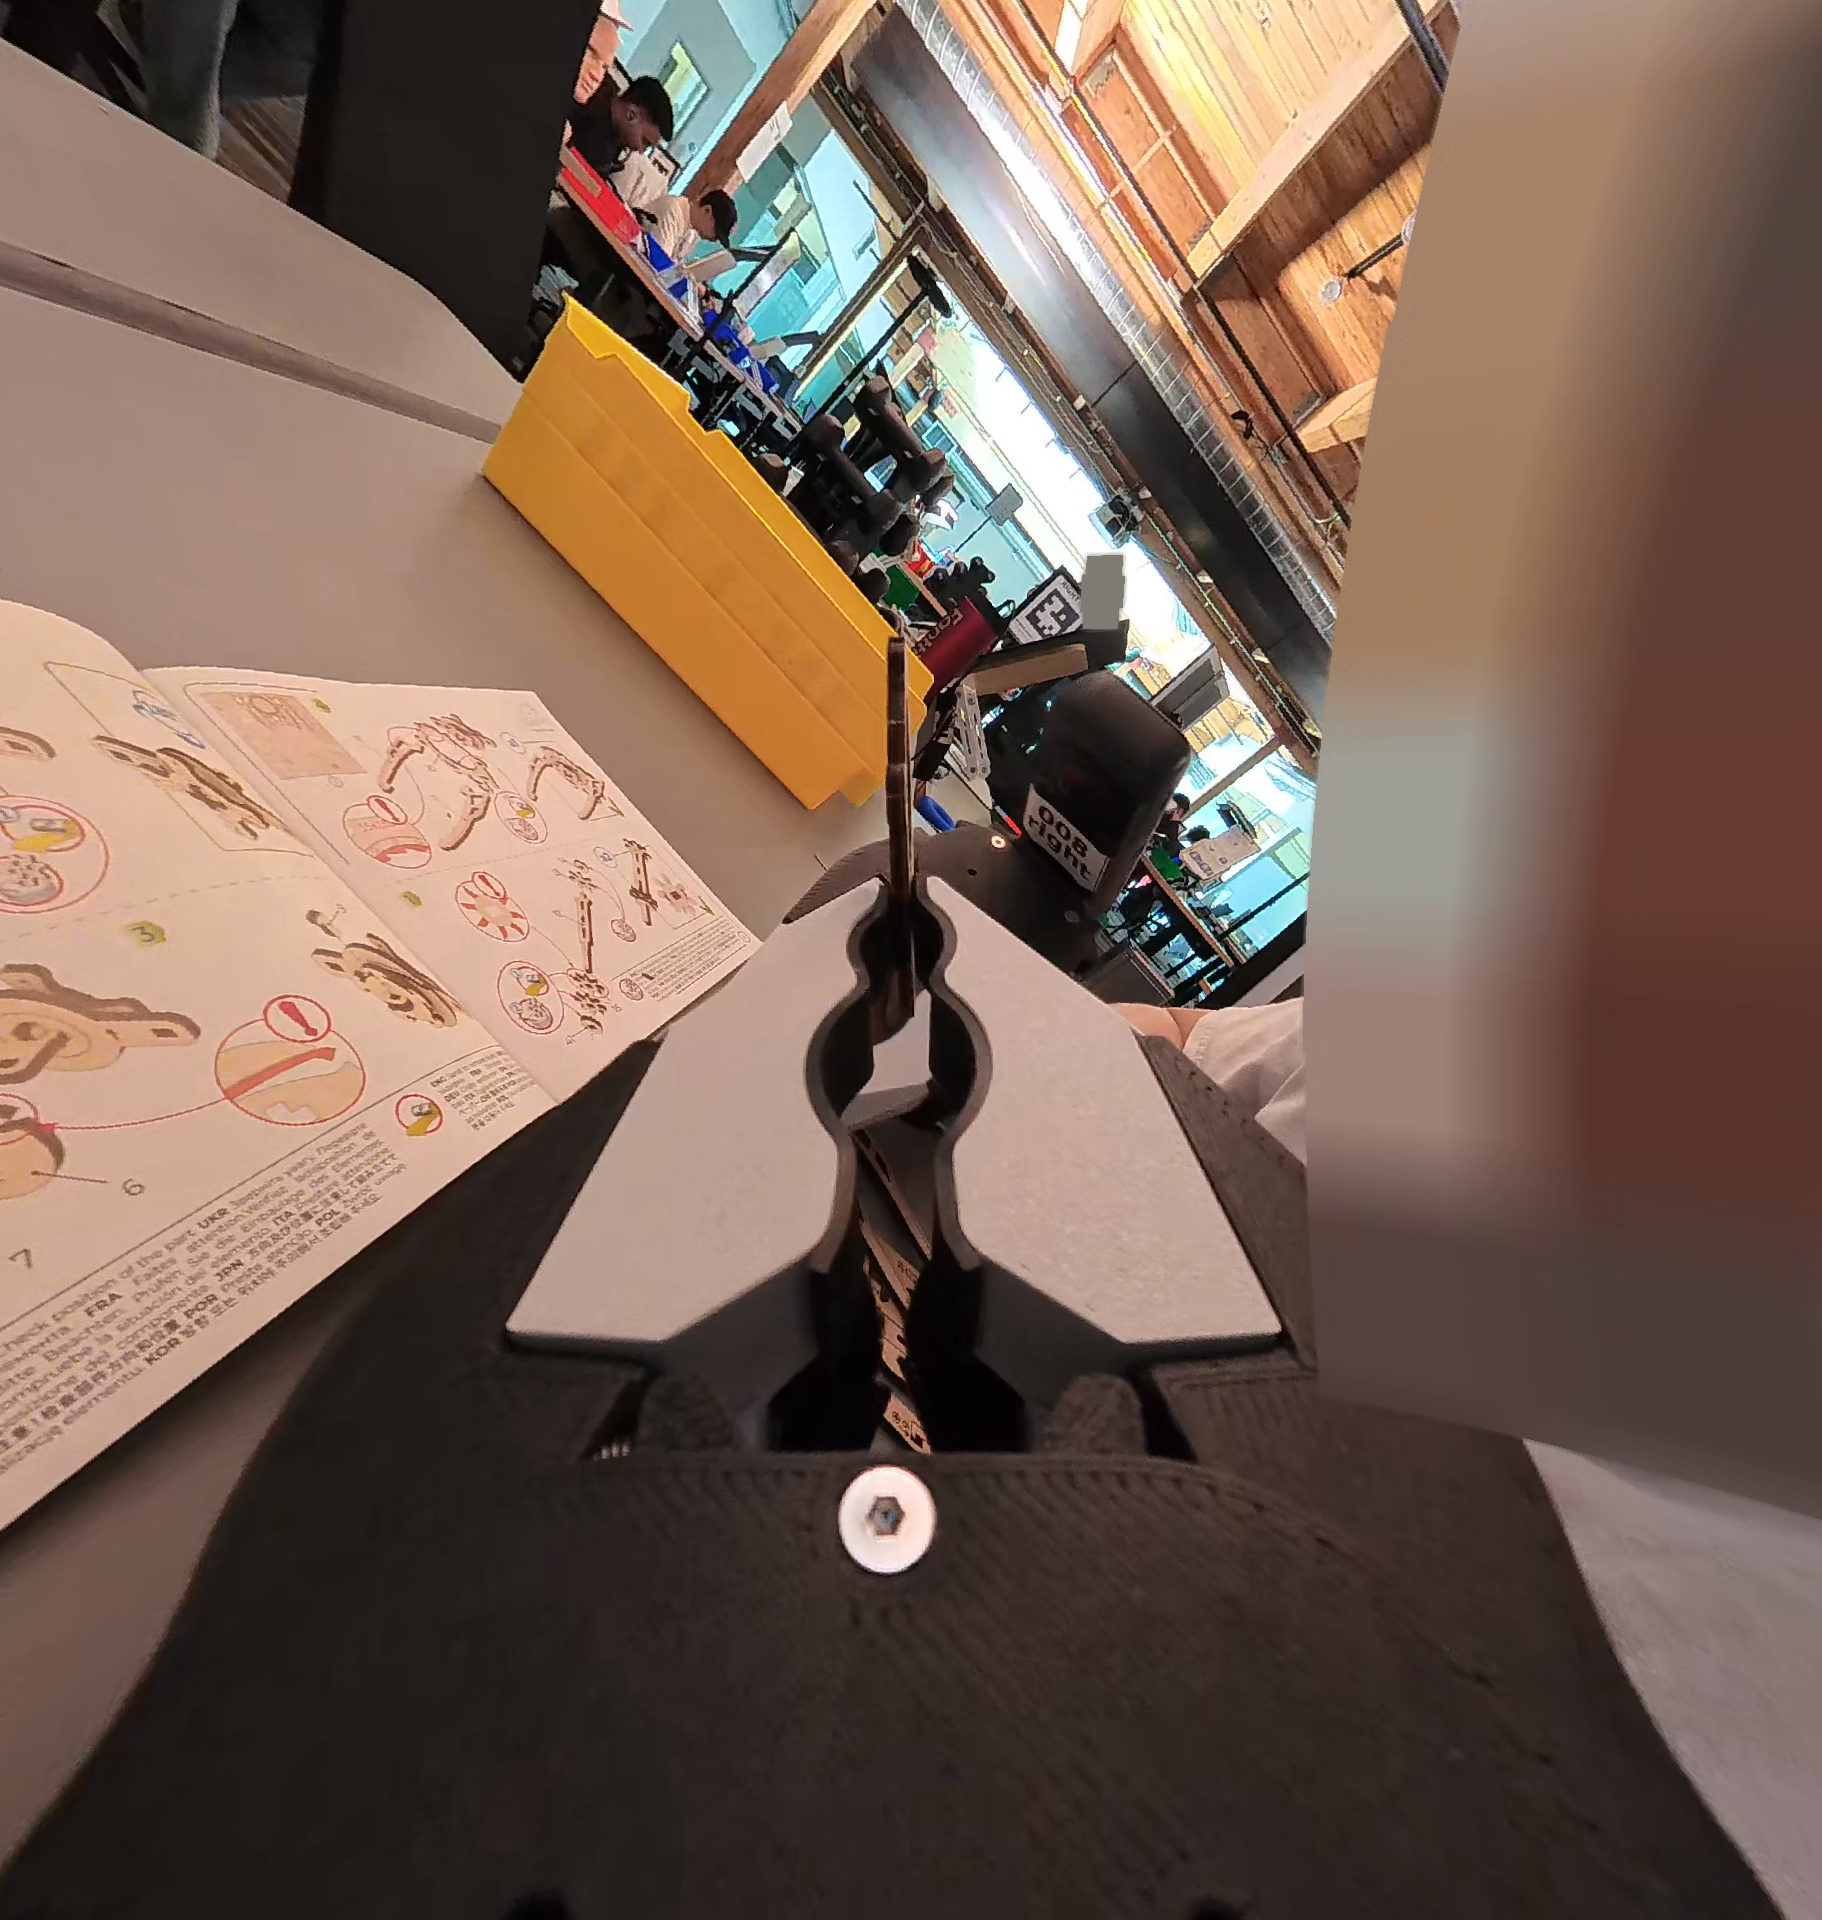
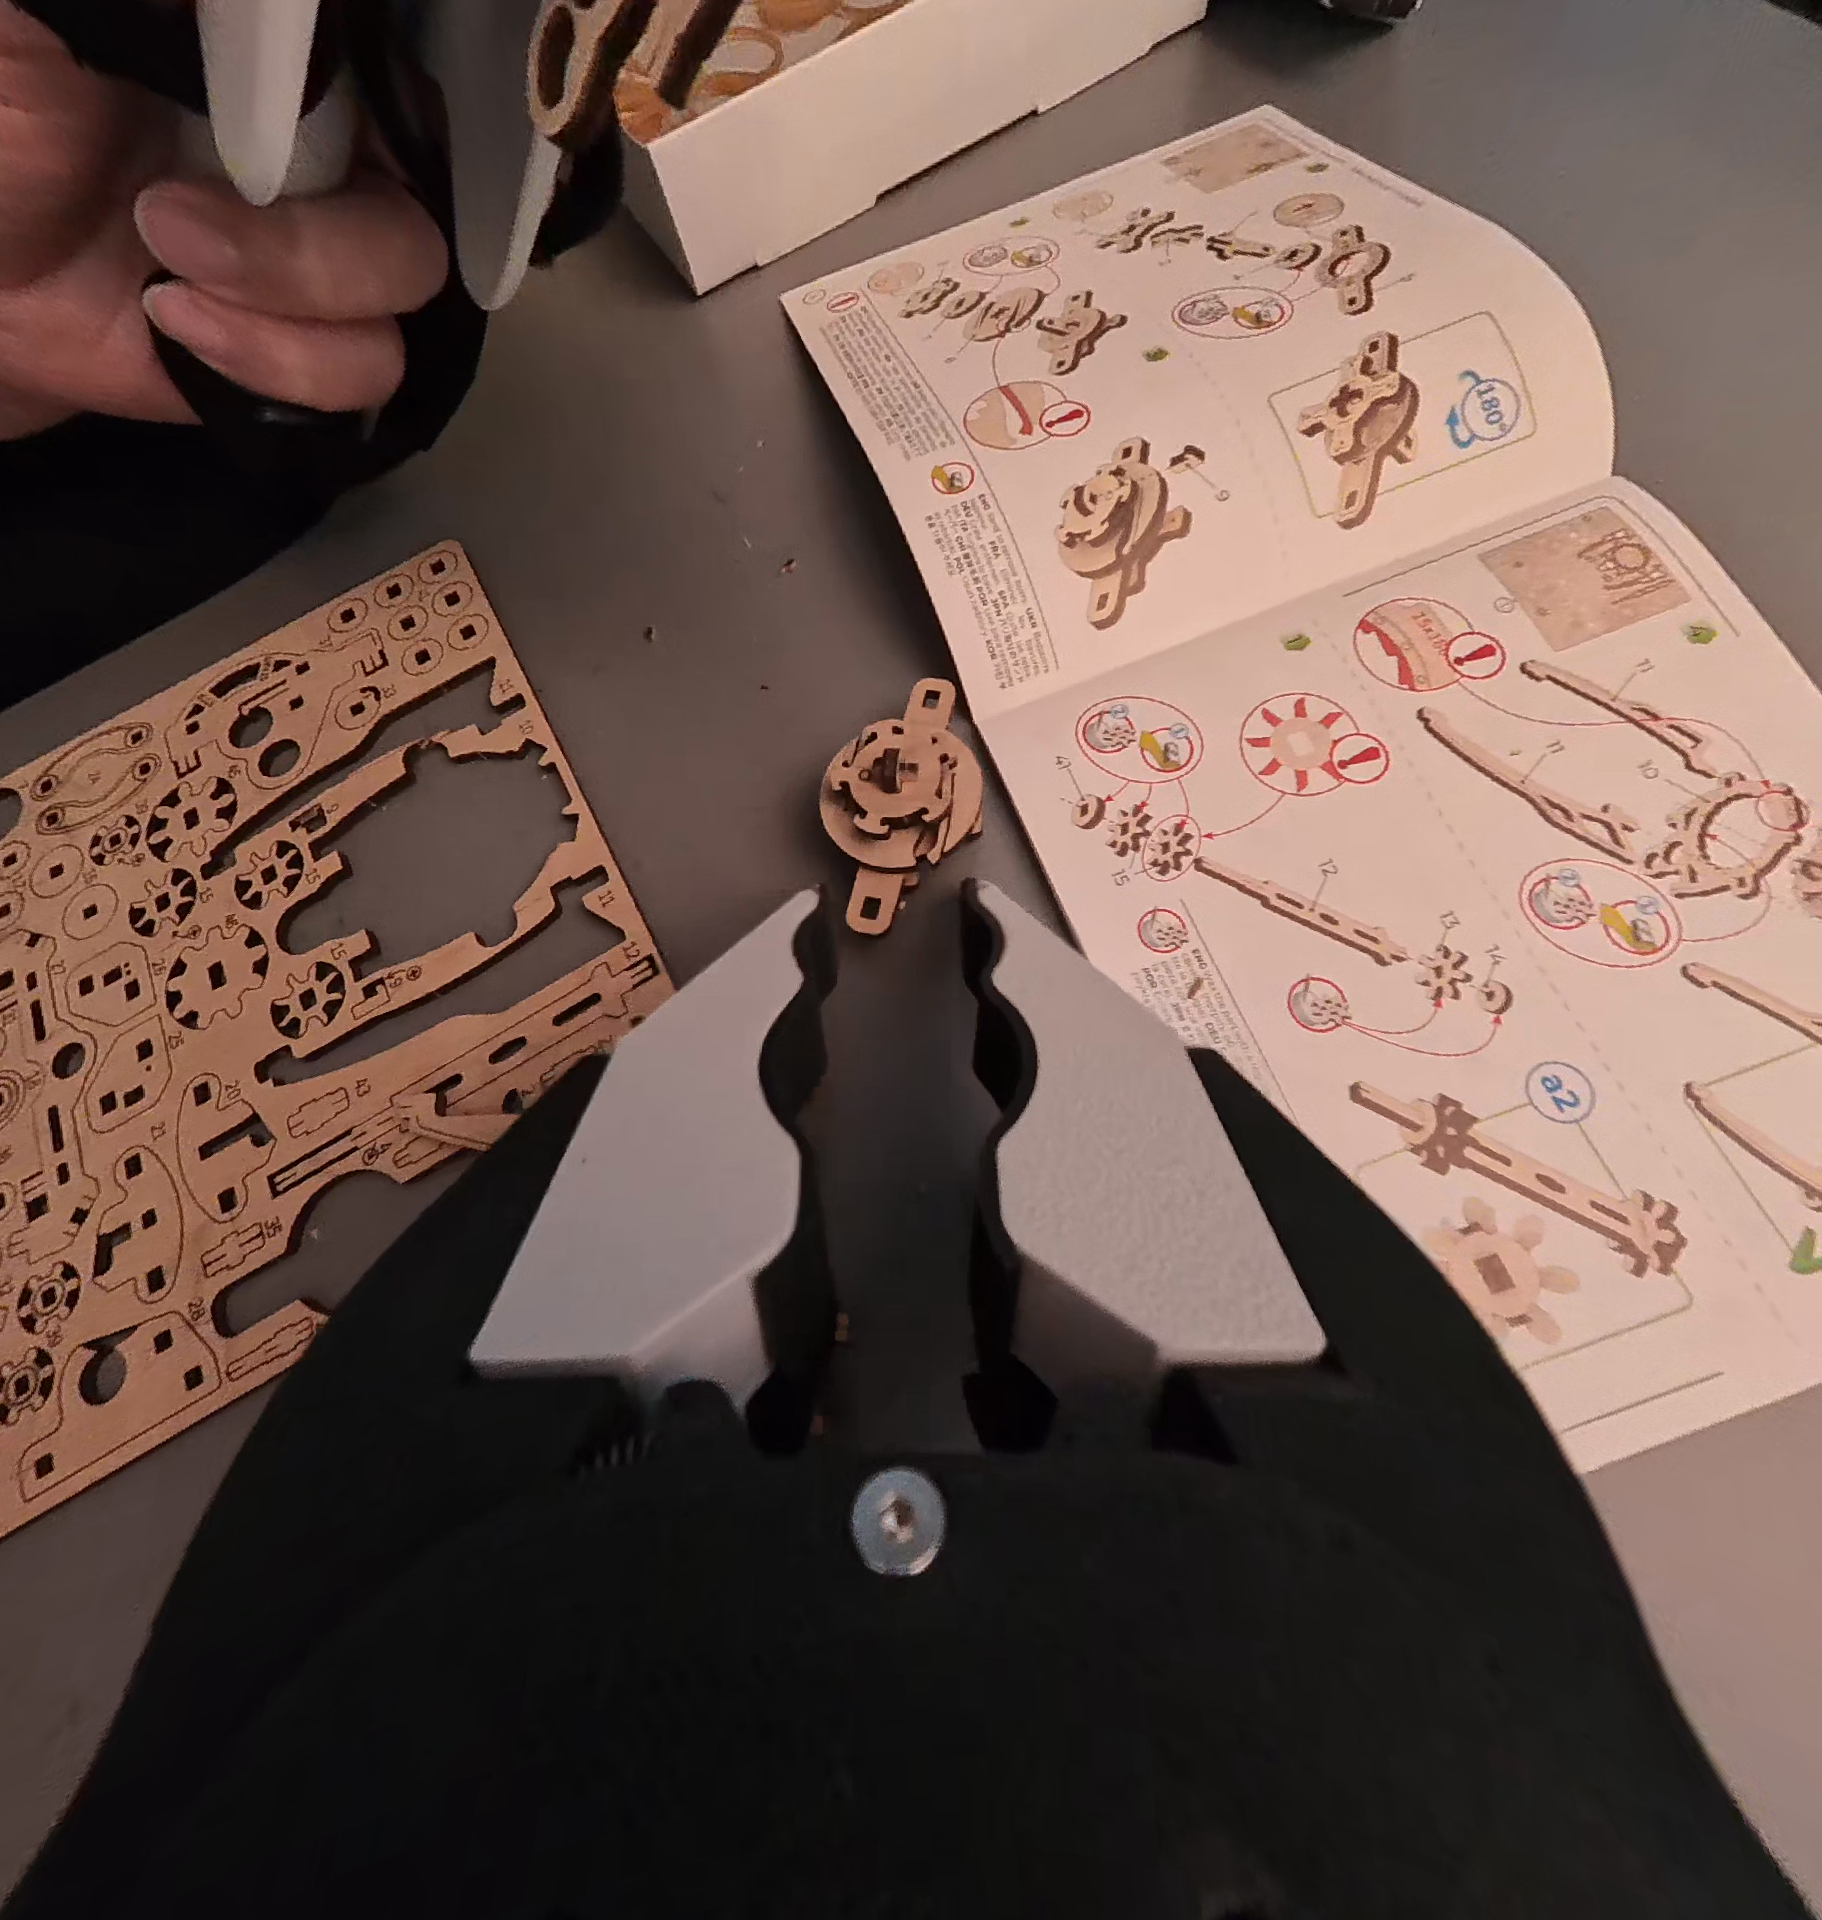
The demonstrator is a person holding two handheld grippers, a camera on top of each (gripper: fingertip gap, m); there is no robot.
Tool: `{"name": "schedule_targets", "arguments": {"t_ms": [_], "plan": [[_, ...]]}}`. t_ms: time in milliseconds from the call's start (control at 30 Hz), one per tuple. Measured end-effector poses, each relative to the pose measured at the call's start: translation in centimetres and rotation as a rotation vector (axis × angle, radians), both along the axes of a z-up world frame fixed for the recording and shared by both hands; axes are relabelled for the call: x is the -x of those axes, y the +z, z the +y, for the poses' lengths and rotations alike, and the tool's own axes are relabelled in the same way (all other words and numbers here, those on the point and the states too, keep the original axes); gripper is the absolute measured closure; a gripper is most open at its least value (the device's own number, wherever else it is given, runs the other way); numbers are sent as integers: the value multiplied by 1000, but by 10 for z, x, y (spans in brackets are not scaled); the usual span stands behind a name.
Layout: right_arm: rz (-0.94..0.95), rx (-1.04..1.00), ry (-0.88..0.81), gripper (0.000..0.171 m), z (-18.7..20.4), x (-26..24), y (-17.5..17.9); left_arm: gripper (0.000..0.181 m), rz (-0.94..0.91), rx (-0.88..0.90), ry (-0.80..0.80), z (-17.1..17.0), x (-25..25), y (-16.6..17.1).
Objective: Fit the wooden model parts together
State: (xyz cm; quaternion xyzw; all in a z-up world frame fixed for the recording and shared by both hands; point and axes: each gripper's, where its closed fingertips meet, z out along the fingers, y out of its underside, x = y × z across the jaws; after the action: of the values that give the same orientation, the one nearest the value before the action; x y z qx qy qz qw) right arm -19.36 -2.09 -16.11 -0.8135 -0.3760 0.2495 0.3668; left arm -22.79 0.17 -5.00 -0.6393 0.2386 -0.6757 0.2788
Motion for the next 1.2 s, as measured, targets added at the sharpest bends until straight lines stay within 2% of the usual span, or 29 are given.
{"name": "schedule_targets", "arguments": {"t_ms": [33,233,367,467,600,700,867,1200], "plan": [[3,6,16,160,-2,1,0,181,0,0,0,0,0,0],[13,-10,43,163,-5,3,3,181,3,2,-6,-1,-1,-1],[-24,-109,68,164,0,-6,10,181,0,4,-5,-1,-1,-1],[-101,-316,155,164,2,-13,25,181,-4,9,-4,1,0,-2],[-324,-708,211,163,12,-29,47,181,-24,22,-4,2,0,-1],[-470,-889,246,163,15,-33,52,181,-36,20,3,4,1,1],[-478,-867,234,163,18,-35,48,181,-35,19,3,3,0,0],[-356,-711,148,163,21,-43,50,181,-6,27,-27,-5,-10,-8]]}}
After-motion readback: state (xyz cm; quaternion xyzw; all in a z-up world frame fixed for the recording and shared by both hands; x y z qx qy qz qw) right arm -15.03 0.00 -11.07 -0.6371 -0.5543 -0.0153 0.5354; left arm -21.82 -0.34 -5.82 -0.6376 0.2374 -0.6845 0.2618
